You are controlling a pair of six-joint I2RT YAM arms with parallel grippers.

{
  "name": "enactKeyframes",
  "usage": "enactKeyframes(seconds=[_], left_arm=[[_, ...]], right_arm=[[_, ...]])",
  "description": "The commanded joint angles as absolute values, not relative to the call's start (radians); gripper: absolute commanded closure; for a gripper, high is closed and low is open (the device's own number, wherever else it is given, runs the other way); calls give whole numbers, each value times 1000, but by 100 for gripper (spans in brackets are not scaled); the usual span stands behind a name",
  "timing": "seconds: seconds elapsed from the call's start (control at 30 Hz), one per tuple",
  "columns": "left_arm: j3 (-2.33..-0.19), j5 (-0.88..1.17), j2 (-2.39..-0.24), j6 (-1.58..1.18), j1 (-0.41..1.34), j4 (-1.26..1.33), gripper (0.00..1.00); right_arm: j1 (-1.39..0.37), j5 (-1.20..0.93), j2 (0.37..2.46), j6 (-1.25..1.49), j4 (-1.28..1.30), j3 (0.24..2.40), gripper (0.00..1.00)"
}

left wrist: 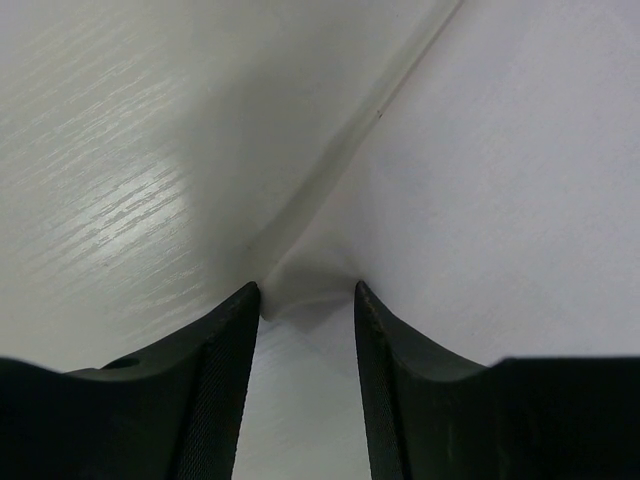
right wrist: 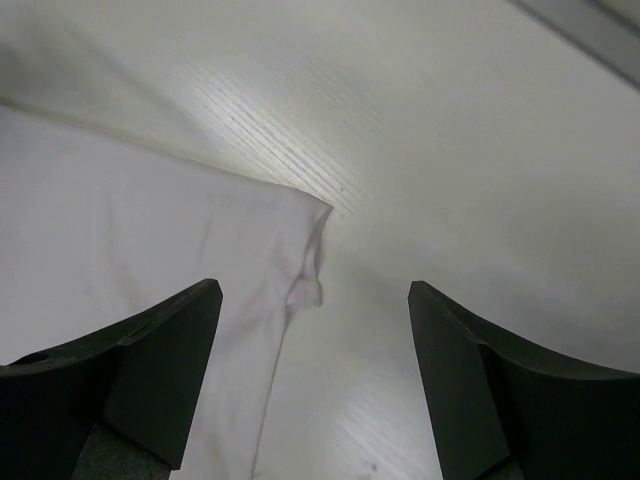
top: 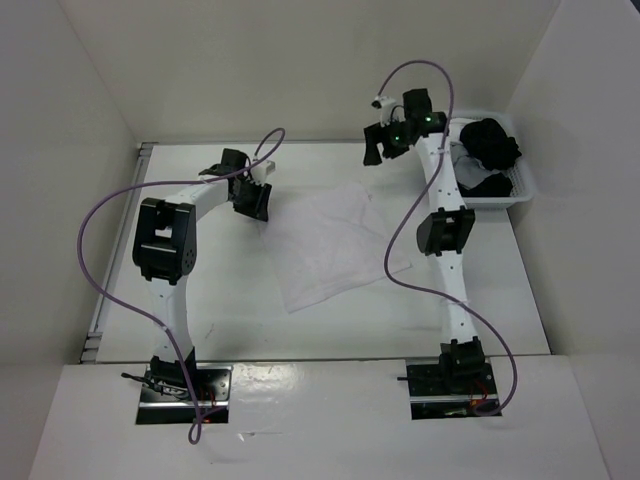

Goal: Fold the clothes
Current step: Fold the tank top

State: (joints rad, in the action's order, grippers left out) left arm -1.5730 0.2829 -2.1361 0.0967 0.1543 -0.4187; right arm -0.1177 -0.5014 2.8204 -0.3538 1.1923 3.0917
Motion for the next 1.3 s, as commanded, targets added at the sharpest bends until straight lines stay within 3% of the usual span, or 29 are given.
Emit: enactKeyframes(seconds=[0.0,0.33,0.43,0.47,0.53,0.6,0.73,0.9,1.27], left_arm=[[-1577,270,-2126,72,160,-437,47],[-1577,227,-2028,40,150,-469,41],[-1586,213,-1987,29,150,-492,40],[-1586,213,-1967,17,150,-492,39],[-1586,204,-1947,3,140,-502,37],[-1577,204,-1918,-6,130,-502,35],[-1526,216,-1875,-17,120,-502,33],[-1464,250,-1841,5,109,-482,33],[-1391,197,-1819,14,213,-454,33]], right_arm=[[-100,-467,2529,-281,1233,3068,16],[-91,-420,2147,-207,1289,2714,16],[-72,-378,1895,-140,1096,2373,16],[-72,-339,1806,-112,994,2101,16],[-72,-278,1583,-88,776,1879,8],[-72,-238,1508,-78,736,1711,8],[-72,-293,1497,-144,643,1583,6],[-72,-377,1712,-209,652,1608,6],[-182,-272,1875,-201,559,1595,6]])
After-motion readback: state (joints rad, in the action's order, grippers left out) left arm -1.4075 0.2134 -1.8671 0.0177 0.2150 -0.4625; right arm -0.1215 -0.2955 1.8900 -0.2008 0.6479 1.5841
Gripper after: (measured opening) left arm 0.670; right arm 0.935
